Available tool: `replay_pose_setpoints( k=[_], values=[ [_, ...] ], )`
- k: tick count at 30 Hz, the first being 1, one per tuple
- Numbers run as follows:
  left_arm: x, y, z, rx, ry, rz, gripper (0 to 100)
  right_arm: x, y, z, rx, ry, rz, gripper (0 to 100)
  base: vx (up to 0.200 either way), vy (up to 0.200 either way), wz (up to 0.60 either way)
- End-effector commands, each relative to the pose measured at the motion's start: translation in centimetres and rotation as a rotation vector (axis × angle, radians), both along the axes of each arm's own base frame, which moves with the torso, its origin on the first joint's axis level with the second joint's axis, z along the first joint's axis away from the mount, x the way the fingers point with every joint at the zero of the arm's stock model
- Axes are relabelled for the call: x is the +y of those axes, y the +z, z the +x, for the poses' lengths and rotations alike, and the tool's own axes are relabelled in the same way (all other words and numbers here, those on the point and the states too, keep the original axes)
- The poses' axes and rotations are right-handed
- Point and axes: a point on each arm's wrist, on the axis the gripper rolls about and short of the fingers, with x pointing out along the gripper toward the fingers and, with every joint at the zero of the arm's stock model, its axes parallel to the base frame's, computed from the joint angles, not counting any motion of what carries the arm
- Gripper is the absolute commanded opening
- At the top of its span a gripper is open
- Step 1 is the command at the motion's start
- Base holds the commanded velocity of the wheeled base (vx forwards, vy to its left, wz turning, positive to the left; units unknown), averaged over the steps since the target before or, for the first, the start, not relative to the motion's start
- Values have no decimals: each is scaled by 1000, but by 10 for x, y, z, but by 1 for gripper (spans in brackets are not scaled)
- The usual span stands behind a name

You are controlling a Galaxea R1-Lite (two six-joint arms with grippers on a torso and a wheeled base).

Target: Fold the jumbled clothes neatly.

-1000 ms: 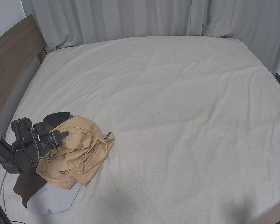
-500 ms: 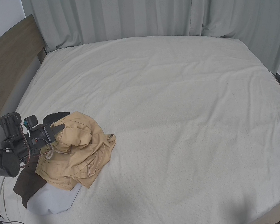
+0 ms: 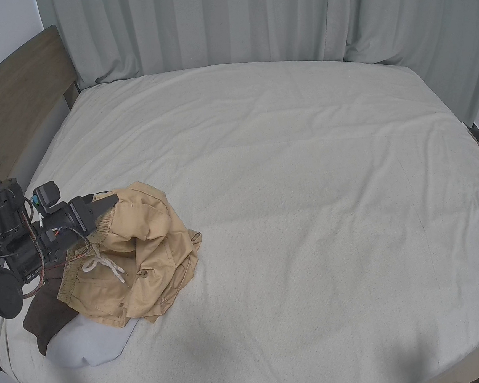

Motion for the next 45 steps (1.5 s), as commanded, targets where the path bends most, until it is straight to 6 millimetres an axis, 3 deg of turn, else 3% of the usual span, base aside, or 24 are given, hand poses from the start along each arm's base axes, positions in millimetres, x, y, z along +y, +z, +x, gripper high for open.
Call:
replay_pose_setpoints(
  k=[1,7,13,21,34,39,45],
  values=[
    [-12,11,-8,-35,9,-9,0,0,-5,0,3,1,0,100,0,0,0],
    [-26,28,-20,-25,49,-138,0,0,-5,0,3,1,0,100,0,0,0],
    [-31,32,-22,-13,127,-202,0,0,-5,0,3,1,0,100,0,0,0],
    [-29,45,-34,3,162,-334,0,0,-5,0,3,1,-2,100,0,0,0],
    [-31,61,-35,1,198,-478,0,0,-5,0,3,1,-2,100,0,0,0],
    [-35,77,-34,-25,251,-598,0,0,-5,0,3,1,-3,100,0,0,0],
    [-41,96,-49,-51,214,-675,0,0,-5,0,3,1,-3,100,0,0,0]
  ],
)
